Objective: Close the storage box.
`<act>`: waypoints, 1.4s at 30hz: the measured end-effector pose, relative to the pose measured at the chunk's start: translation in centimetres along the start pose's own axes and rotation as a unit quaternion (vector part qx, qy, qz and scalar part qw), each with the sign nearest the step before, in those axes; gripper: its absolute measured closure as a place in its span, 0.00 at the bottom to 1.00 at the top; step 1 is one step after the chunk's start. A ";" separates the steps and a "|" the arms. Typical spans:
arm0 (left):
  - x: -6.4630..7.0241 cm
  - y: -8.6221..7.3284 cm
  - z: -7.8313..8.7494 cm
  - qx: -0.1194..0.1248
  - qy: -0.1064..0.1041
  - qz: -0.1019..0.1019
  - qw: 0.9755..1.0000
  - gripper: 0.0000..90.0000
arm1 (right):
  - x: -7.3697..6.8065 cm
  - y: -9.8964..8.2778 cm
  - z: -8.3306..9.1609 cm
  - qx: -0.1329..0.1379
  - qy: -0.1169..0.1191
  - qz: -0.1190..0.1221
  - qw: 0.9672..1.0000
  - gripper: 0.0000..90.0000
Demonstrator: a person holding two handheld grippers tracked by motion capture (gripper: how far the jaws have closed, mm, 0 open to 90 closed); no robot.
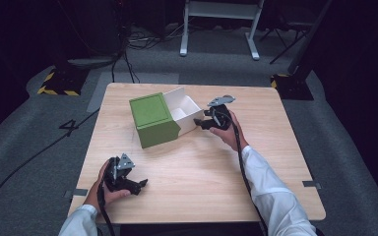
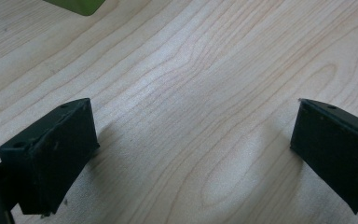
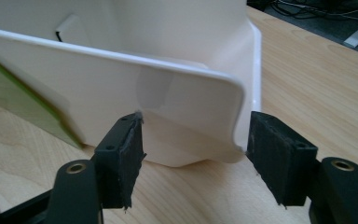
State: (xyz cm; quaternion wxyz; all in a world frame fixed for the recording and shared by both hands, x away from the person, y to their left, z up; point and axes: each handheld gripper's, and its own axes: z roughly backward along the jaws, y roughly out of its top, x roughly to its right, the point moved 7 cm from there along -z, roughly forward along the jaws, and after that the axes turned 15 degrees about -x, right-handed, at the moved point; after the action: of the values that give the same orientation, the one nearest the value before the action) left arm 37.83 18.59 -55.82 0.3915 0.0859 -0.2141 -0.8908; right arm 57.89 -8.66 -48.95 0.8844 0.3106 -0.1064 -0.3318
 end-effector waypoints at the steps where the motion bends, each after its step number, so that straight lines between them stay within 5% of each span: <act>1: 0.0 0.0 0.0 0.000 0.000 0.000 1.000 0.01 | -0.2 0.0 -0.1 -0.001 -0.002 -0.001 1.000 0.40; 4: 0.0 0.0 0.0 0.000 0.000 0.000 1.000 0.01 | -0.7 -0.1 -0.3 -0.002 -0.026 -0.009 1.000 0.38; 13: 0.0 0.0 0.0 0.000 0.000 0.000 1.000 0.01 | -1.9 0.4 -0.3 0.012 -0.038 -0.033 0.999 0.36; 24: 0.0 0.0 0.0 0.000 0.000 0.000 1.000 0.01 | -4.1 0.8 0.3 0.023 0.019 0.014 0.999 0.58; 29: 0.0 0.0 0.0 0.000 0.000 0.000 1.000 0.01 | -3.1 0.5 1.5 0.044 0.024 0.007 0.999 0.51; 35: 0.0 0.0 0.0 0.000 0.000 0.000 1.000 0.01 | -1.2 -0.3 2.8 0.058 0.034 -0.002 0.998 0.59; 40: 0.0 0.0 0.0 0.000 0.000 0.000 1.000 0.01 | 0.2 -0.8 2.4 0.036 -0.015 -0.013 0.999 0.66; 42: 0.0 0.0 0.0 0.000 0.000 0.000 1.000 0.01 | 0.4 -0.9 1.6 0.024 -0.016 -0.020 0.999 0.65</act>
State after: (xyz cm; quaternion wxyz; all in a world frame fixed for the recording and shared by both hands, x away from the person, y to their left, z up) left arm 37.83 18.59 -55.82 0.3917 0.0857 -0.2144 -0.8907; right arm 57.03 -10.22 -48.24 0.8682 0.3283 -0.1227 -0.3514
